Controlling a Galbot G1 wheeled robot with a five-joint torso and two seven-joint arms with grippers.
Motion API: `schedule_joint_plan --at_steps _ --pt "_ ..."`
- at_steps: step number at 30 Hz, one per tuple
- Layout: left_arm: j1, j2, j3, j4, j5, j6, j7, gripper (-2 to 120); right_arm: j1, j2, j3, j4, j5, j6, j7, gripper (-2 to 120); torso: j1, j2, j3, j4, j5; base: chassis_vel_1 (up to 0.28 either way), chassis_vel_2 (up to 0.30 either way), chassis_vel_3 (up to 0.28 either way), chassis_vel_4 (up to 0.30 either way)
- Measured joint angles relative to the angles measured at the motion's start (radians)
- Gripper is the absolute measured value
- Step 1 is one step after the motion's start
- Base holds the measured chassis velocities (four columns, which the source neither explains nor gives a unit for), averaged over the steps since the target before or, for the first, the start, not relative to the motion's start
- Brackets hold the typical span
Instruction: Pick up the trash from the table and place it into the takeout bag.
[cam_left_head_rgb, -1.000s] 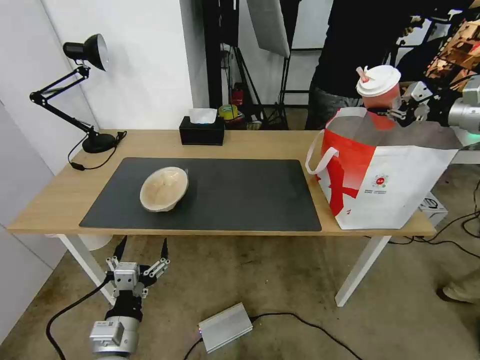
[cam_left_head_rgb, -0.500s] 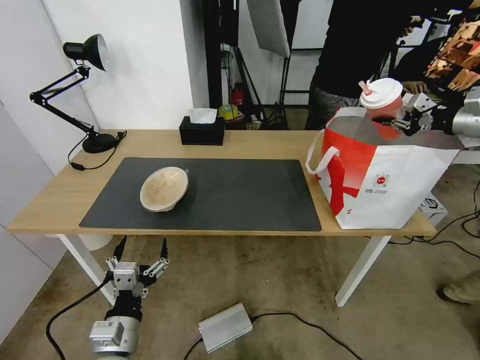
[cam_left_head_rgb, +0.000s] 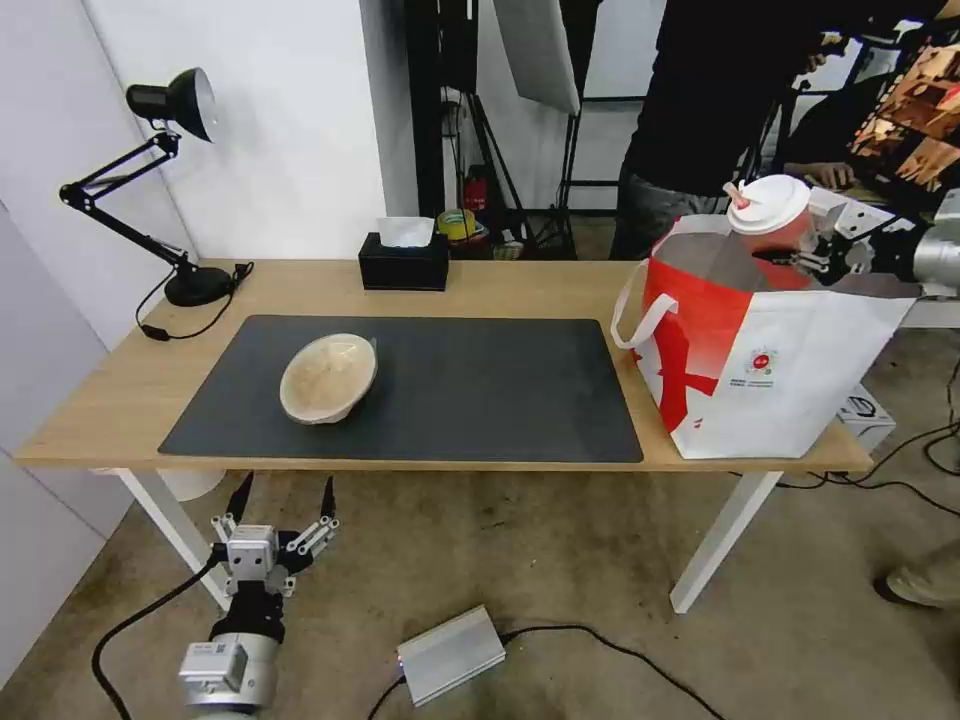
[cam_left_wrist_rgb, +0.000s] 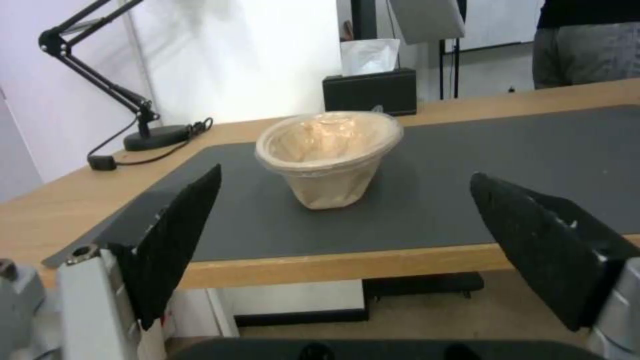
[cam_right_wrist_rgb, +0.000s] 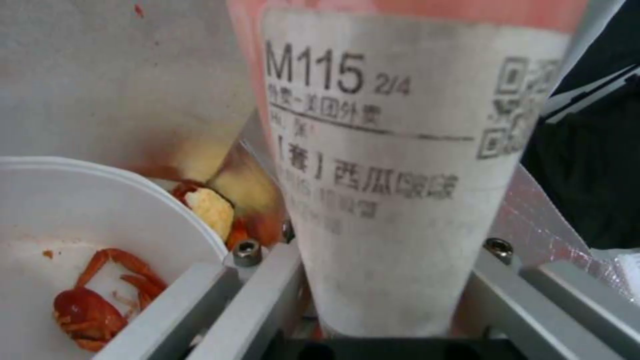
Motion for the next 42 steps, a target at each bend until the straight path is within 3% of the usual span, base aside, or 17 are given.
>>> schedule_joint_plan --at_steps 13,14,25,29,31,42 --pt "-0.001 0.000 0.001 -0.002 0.000 0.000 0.000 100 0.007 -0.002 0.005 0.001 -0.004 0.001 -0.059 10 0.000 0.000 0.000 0.0000 -0.0001 0.000 0.000 0.000 0.000" --pt "-0.001 0.000 0.002 -0.002 0.000 0.000 0.000 100 0.008 -0.002 0.007 0.000 -0.004 0.001 -0.060 17 0.000 0.000 0.000 0.0000 -0.0001 0.000 0.000 0.000 0.000" --pt "-0.001 -0.001 0.006 -0.003 0.003 0.000 0.000 100 0.025 -0.004 0.011 -0.002 -0.003 0.001 -0.077 50 0.000 0.000 0.000 0.0000 -0.0001 0.000 0.000 0.000 0.000" --pt "0.000 -0.002 0.007 -0.004 0.004 0.000 0.000 100 0.031 -0.004 0.012 0.000 0.000 0.001 -0.081 70 0.000 0.000 0.000 0.0000 -0.0001 0.000 0.000 0.000 0.000" --pt "0.000 -0.002 0.007 -0.004 0.004 0.000 0.000 100 0.033 -0.004 0.012 0.001 0.001 0.001 -0.082 74 0.000 0.000 0.000 0.0000 -0.0001 0.000 0.000 0.000 0.000" --pt "0.003 -0.003 0.006 -0.007 0.004 0.000 0.000 100 0.052 -0.007 0.013 0.010 0.008 0.001 -0.091 72 0.000 0.000 0.000 0.0001 -0.0001 0.000 0.000 0.000 0.000"
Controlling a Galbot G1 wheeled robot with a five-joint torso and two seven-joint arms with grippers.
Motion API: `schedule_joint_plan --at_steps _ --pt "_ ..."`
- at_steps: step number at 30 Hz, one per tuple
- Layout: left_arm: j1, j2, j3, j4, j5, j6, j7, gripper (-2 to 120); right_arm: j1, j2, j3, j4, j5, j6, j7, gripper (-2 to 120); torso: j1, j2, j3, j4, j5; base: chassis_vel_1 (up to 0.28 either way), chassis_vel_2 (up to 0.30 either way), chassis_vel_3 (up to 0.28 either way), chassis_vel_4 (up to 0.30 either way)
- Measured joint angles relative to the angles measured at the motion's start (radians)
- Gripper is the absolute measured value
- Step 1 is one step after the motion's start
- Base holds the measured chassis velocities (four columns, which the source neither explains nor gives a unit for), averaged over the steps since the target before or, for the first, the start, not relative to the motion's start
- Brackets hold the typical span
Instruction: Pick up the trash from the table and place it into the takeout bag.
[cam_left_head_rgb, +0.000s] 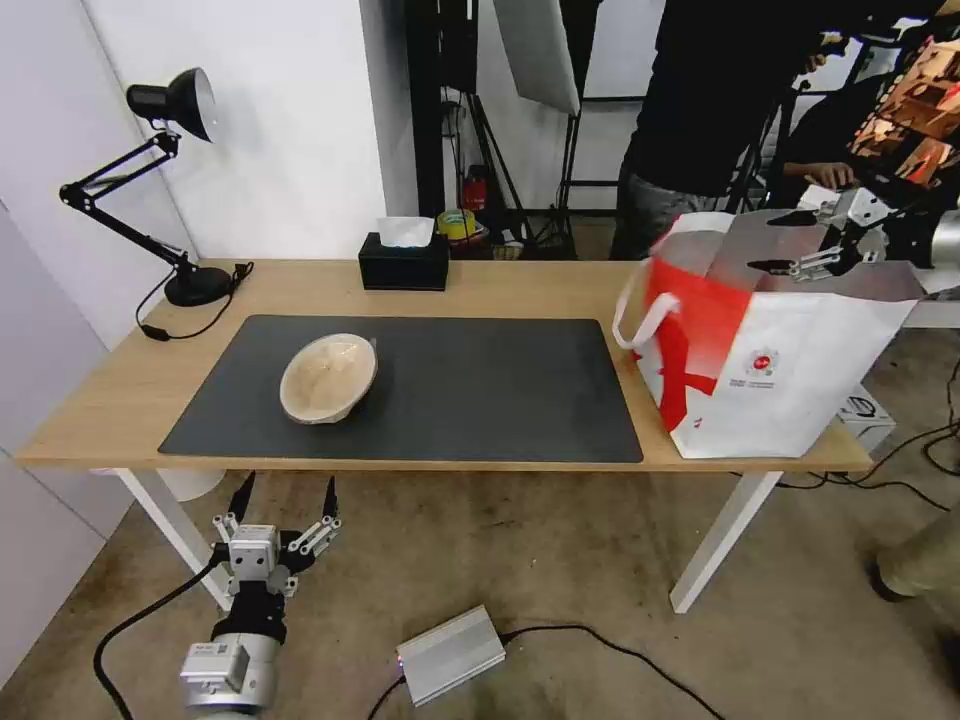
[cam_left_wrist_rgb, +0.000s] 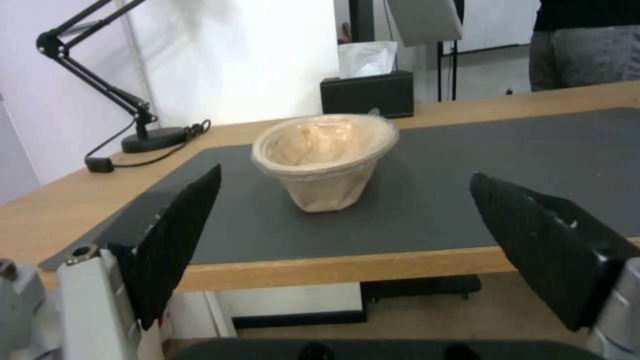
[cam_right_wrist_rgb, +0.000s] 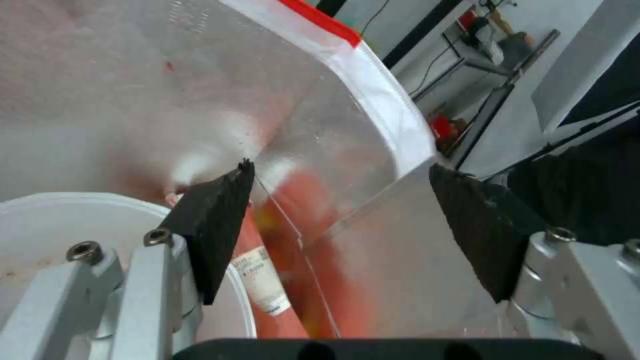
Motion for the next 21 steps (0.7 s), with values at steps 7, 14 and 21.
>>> schedule_joint_plan --at_steps 7,14,21 --pt "0.001 -0.002 0.001 -0.001 0.001 -0.001 0.000 100 0.001 -0.011 0.008 0.007 0.012 0.000 -0.006 70 0.000 0.000 0.000 0.0000 0.0000 0.000 0.000 0.000 0.000" --pt "0.003 -0.001 0.001 -0.008 0.002 -0.001 0.000 100 0.002 -0.026 0.032 0.043 0.058 -0.001 0.026 67 0.000 0.000 0.000 -0.0001 0.0000 0.000 0.000 0.000 0.000" --pt "0.005 0.001 0.000 -0.014 0.002 -0.001 0.001 100 -0.065 -0.061 0.090 0.258 0.218 -0.048 0.211 64 0.000 0.000 0.000 0.0001 -0.0001 0.000 0.000 0.000 0.000"
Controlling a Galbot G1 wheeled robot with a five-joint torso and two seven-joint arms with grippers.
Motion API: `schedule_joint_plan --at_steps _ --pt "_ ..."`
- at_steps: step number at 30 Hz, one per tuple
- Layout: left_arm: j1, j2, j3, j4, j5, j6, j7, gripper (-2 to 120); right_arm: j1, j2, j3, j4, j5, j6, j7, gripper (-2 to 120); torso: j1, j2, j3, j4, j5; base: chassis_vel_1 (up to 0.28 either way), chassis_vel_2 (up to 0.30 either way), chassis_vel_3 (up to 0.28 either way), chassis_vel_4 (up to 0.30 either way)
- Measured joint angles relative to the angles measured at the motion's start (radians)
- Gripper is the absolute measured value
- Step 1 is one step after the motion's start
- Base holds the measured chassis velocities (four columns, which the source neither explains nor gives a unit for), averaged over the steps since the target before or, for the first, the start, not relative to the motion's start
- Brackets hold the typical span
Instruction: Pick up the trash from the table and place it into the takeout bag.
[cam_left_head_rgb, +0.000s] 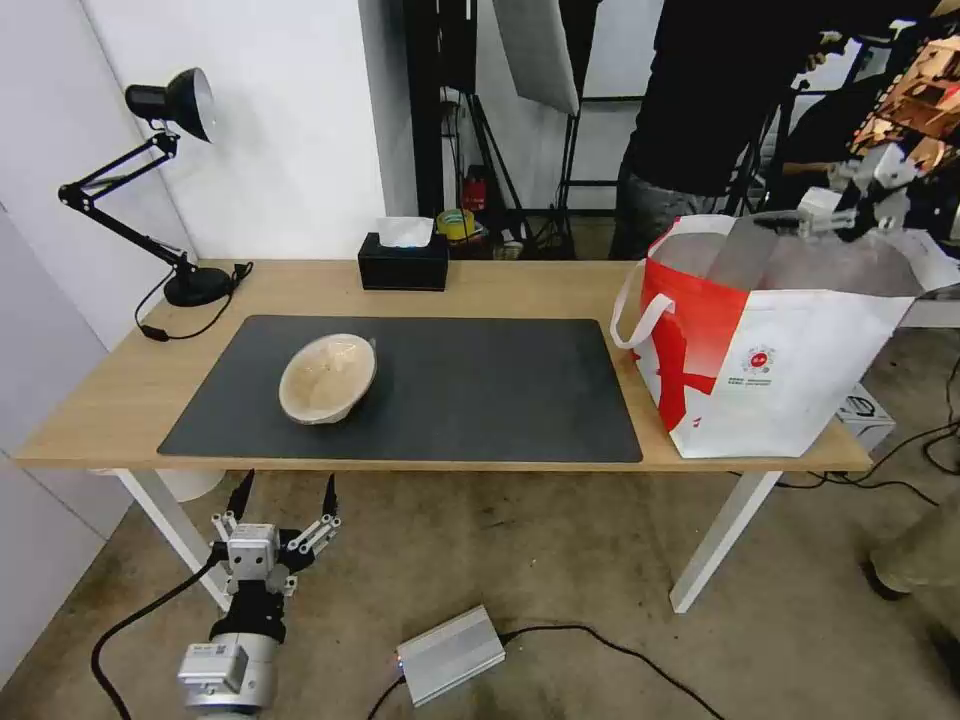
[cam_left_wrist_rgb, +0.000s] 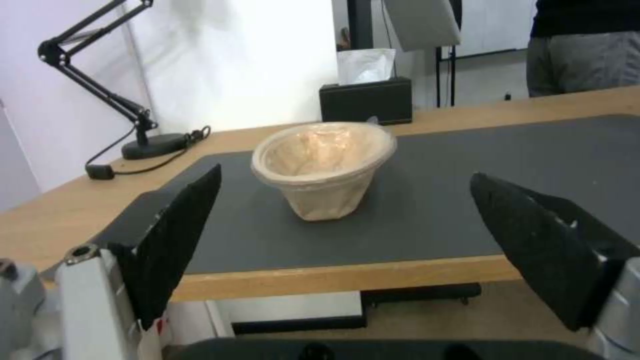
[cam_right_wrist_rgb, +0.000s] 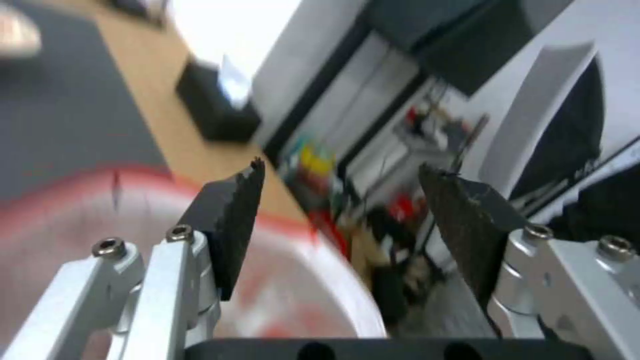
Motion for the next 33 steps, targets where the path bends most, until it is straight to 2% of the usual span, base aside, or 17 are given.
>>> schedule_joint_plan --at_steps 1,4,6,8,10,14,16,18,20,21,22,23,26,28,33 --pt "0.000 0.000 0.000 0.000 0.000 0.000 0.000 100 0.000 0.000 0.000 0.000 0.000 0.000 0.000 64 0.000 0.000 0.000 0.0000 0.0000 0.000 0.000 0.000 0.000" --pt "0.003 0.000 -0.002 -0.005 0.000 0.000 0.000 100 -0.087 -0.009 0.067 0.133 0.085 -0.034 0.125 64 0.000 0.000 0.000 0.0001 -0.0001 0.000 0.000 0.000 0.000" --pt "0.003 0.000 -0.002 -0.005 0.000 0.000 0.000 100 -0.103 -0.010 0.080 0.154 0.099 -0.039 0.146 64 0.000 0.000 0.000 0.0000 0.0000 0.000 0.000 0.000 0.000" --pt "0.006 0.001 -0.004 -0.007 0.000 0.000 0.000 100 -0.192 -0.019 0.146 0.264 0.148 -0.065 0.275 64 0.000 0.000 0.000 0.0001 -0.0002 0.000 0.000 0.000 0.000" --pt "0.006 0.001 -0.005 -0.008 0.000 0.000 0.000 100 -0.209 -0.021 0.157 0.285 0.155 -0.070 0.301 64 0.000 0.000 0.000 -0.0001 0.0000 0.000 0.000 0.000 0.000" --pt "0.007 -0.004 -0.006 -0.009 0.000 0.001 0.000 100 -0.280 -0.034 0.195 0.428 0.201 -0.091 0.505 65 0.000 0.000 0.000 -0.0002 0.0000 0.000 0.000 0.000 0.000" --pt "0.007 -0.005 -0.006 -0.009 0.000 0.001 0.000 100 -0.286 -0.035 0.198 0.444 0.204 -0.095 0.527 65 0.000 0.000 0.000 -0.0001 -0.0001 0.000 0.000 0.000 0.000" --pt "0.005 -0.009 -0.005 -0.009 0.000 0.001 0.000 100 -0.316 -0.041 0.209 0.503 0.208 -0.108 0.624 67 0.000 0.000 0.000 0.0000 -0.0002 0.000 0.000 0.000 0.000" --pt "0.003 -0.011 -0.005 -0.008 0.000 0.001 0.000 100 -0.329 -0.042 0.216 0.518 0.208 -0.112 0.656 67 0.000 0.000 0.000 -0.0001 -0.0001 0.000 0.000 0.000 0.000" --pt "0.001 -0.012 -0.006 -0.007 0.000 0.001 0.000 100 -0.351 -0.040 0.229 0.543 0.208 -0.118 0.718 70 0.000 0.000 0.000 -0.0002 -0.0001 0.000 0.000 0.000 0.000" --pt "0.001 -0.012 -0.006 -0.007 0.000 0.001 0.000 100 -0.358 -0.039 0.233 0.550 0.208 -0.120 0.738 70 0.000 0.000 0.000 -0.0002 -0.0001 0.000 0.000 0.000 0.000" --pt "-0.001 -0.015 -0.008 -0.003 0.000 0.001 -0.001 100 -0.395 -0.030 0.252 0.578 0.204 -0.128 0.821 71 0.000 0.000 0.000 -0.0003 -0.0001 0.000 0.000 0.000 0.000" --pt "-0.003 -0.018 -0.011 0.001 0.000 0.001 -0.001 100 -0.429 -0.018 0.267 0.594 0.188 -0.129 0.877 71 0.000 0.000 0.000 -0.0001 -0.0001 0.000 0.000 0.000 0.000" --pt "-0.003 -0.026 -0.016 0.005 0.000 0.001 -0.001 100 -0.477 0.009 0.276 0.604 0.160 -0.127 0.966 71 0.000 0.000 0.000 -0.0001 0.0000 0.000 0.000 0.000 0.000" --pt "-0.003 -0.038 -0.018 0.006 0.003 0.001 -0.002 100 -0.542 0.040 0.283 0.601 0.106 -0.078 1.021 71 0.000 0.000 0.000 0.0000 0.0000 0.000 0.000 0.000 0.000"
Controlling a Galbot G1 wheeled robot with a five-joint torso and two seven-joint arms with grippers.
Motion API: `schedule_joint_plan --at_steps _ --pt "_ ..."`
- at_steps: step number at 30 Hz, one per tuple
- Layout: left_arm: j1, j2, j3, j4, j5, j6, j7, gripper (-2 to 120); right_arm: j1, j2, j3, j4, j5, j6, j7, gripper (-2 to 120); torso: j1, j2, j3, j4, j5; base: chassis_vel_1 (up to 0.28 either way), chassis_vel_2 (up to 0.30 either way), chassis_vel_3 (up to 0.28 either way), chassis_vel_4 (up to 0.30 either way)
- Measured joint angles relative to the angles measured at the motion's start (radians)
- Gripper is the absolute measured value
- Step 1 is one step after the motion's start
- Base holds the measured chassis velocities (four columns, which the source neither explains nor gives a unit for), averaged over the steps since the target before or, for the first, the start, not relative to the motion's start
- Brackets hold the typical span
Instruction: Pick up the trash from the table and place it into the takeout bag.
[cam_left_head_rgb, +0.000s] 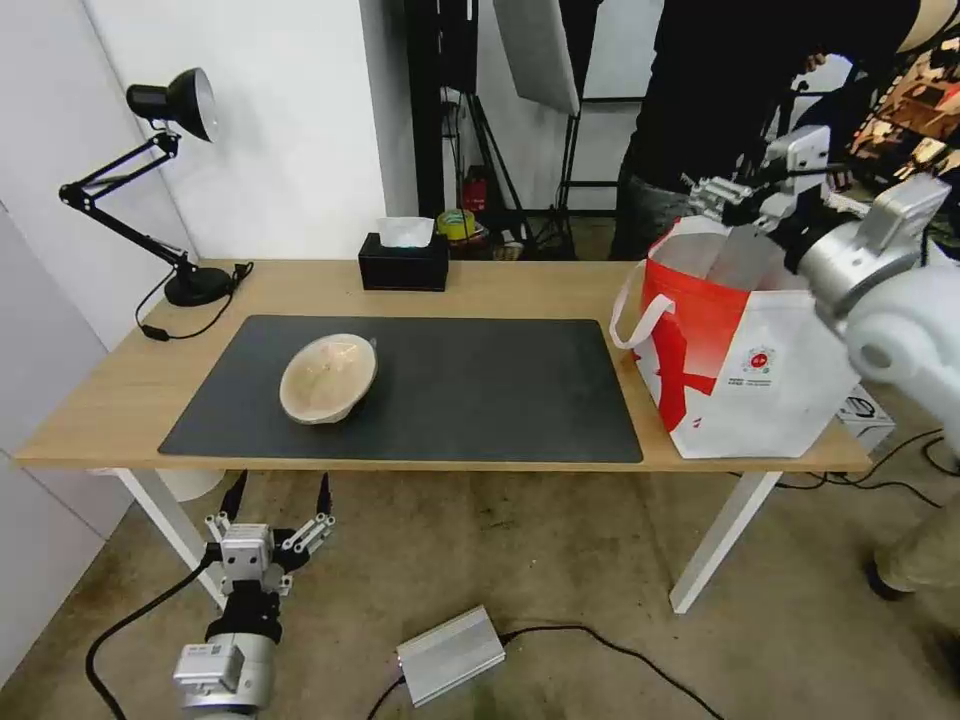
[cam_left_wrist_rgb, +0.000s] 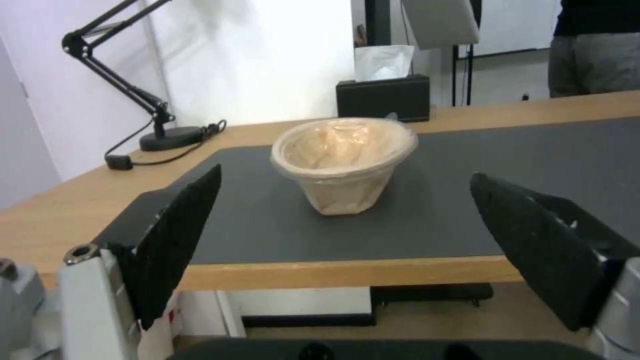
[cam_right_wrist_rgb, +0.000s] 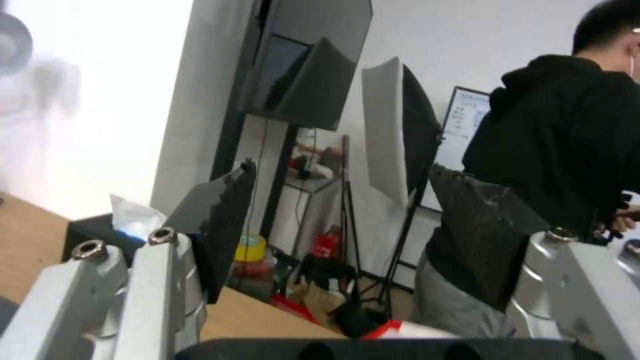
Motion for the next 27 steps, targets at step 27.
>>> schedule_joint_plan --at_steps 27 --pt "-0.007 -0.016 -0.005 0.028 0.013 -0.003 0.000 100 -0.366 0.288 0.018 -0.031 -0.323 0.199 0.068 70 0.000 0.000 0.000 0.0000 0.0000 0.000 0.000 0.000 0.000"
